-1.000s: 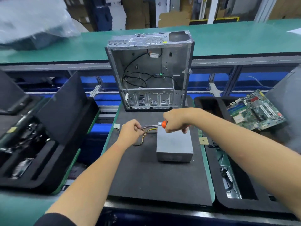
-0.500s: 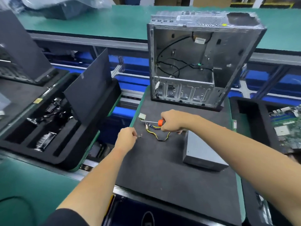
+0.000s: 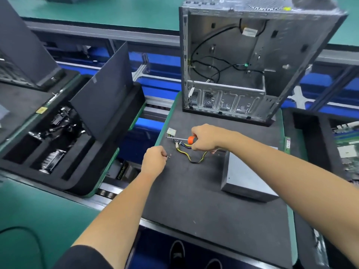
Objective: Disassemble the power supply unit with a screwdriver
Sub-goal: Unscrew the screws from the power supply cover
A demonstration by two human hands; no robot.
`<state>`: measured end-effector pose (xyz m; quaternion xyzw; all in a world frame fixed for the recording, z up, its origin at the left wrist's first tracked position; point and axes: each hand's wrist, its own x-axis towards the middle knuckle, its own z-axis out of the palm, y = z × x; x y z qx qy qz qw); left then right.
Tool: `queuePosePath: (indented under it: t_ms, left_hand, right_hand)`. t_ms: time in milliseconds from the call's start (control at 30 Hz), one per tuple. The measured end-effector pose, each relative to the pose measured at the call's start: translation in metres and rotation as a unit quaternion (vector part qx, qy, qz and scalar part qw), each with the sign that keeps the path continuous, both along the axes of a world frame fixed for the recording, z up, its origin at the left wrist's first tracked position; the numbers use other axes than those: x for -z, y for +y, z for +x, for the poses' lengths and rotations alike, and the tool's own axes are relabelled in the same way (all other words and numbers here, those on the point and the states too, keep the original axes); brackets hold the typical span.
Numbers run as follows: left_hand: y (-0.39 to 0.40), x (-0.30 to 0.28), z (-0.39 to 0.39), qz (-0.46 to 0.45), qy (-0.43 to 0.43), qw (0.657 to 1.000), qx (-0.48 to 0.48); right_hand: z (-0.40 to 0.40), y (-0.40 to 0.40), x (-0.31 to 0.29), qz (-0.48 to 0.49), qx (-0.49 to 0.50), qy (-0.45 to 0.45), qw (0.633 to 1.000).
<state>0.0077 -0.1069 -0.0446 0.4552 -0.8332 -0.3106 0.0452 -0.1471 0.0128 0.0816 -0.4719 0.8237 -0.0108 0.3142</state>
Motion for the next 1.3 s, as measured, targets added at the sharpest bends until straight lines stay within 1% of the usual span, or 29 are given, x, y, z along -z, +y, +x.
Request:
queuePosePath:
  t_ms: [267,400,567,700,833,900,967,1067,1167,1233,1300]
  left_hand:
    - [0.001,-0.006,0.007,-0.006,0.007,1.000,0.019]
    - [0.007,-0.016,0.006,-0.017,0.048,0.999,0.020]
    - [0.039,-0.037,-0.027,-0.015,0.104,0.990,0.095]
    - [0.080,-0.046,-0.064,0.043,0.125,0.981,0.140]
    - [0.120,-0.041,-0.088,0.119,0.107,0.971,0.179]
    - [0.134,-0.036,-0.093,0.146,0.108,0.967,0.180]
    - [0.140,-0.032,-0.093,0.161,0.123,0.966,0.160]
    - [0.138,-0.032,-0.092,0.199,0.127,0.962,0.140]
    - [0.137,-0.038,-0.094,0.212,0.113,0.959,0.148]
    - [0.140,-0.043,-0.095,0.216,0.114,0.955,0.167]
    - [0.144,-0.045,-0.093,0.235,0.128,0.940,0.214]
  right_hand:
    - [-0.005,0.007,-0.007,-0.031,0.018,0.003,0.999]
    - [-0.008,0.017,-0.015,-0.063,0.036,0.007,0.997]
    - [-0.013,0.040,-0.030,-0.090,0.071,0.032,0.993]
    - [-0.027,0.079,-0.032,-0.087,0.123,0.045,0.988]
    - [-0.045,0.130,-0.021,-0.085,0.197,0.048,0.976]
    - [-0.052,0.156,-0.013,-0.096,0.244,0.063,0.963]
    - [-0.058,0.179,-0.005,-0.100,0.277,0.066,0.953]
    - [-0.058,0.205,0.006,-0.083,0.297,0.024,0.951]
    - [-0.054,0.215,0.017,-0.072,0.300,0.005,0.951]
    - [-0.050,0.212,0.022,-0.072,0.300,-0.013,0.951]
    - [-0.047,0.206,0.026,-0.055,0.292,-0.024,0.955]
